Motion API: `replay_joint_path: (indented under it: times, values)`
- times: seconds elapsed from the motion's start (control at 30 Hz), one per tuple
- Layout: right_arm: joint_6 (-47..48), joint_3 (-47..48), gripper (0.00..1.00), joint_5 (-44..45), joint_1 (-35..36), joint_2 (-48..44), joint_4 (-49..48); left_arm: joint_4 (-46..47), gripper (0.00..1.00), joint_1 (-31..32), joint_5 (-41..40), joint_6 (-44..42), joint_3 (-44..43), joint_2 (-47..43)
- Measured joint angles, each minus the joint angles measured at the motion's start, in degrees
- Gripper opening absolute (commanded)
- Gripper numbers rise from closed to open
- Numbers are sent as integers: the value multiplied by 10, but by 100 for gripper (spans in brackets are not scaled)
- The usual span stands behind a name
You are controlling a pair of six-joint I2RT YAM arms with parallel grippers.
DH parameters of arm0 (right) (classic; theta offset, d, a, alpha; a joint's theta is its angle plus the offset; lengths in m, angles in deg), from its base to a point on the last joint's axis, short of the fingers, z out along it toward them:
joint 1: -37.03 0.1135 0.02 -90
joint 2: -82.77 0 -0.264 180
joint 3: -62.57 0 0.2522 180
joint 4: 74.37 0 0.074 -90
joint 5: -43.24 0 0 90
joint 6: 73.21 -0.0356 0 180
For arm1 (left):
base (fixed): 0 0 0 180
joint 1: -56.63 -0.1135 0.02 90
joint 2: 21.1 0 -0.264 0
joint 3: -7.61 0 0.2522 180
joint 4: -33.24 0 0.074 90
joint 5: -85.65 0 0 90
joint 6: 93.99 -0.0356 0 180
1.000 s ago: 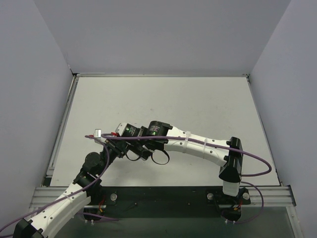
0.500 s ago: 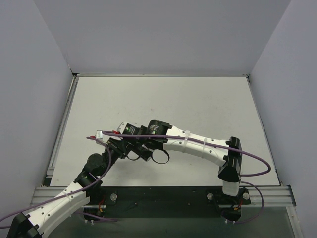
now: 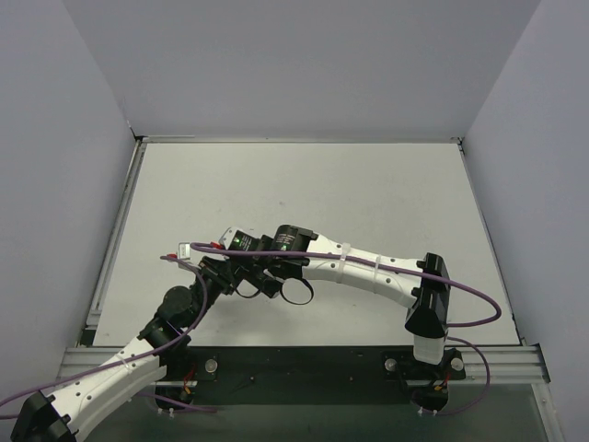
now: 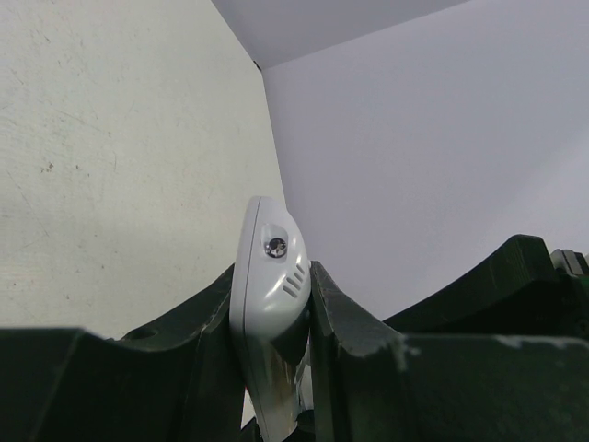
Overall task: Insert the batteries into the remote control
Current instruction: Load the battery cover into the remote control.
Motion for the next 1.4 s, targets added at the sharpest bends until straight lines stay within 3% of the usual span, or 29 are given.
replay_joint_path:
  times: [0.83,1.07,1.23,1.4]
  values:
    - [-2,-14,44,-1,0,-15,-42,0,0,9,-12,25,2,-9]
    - [-2,-16,62,0,0,-22,-60,0,0,11,-8,40,2,-12]
    - [-2,-49,70,-5,-2,-75,-77,0,0,11,-4,47,2,-19]
    - [-26,-167,71,-49,-31,-190,-163,5,0,11,-4,52,2,-34]
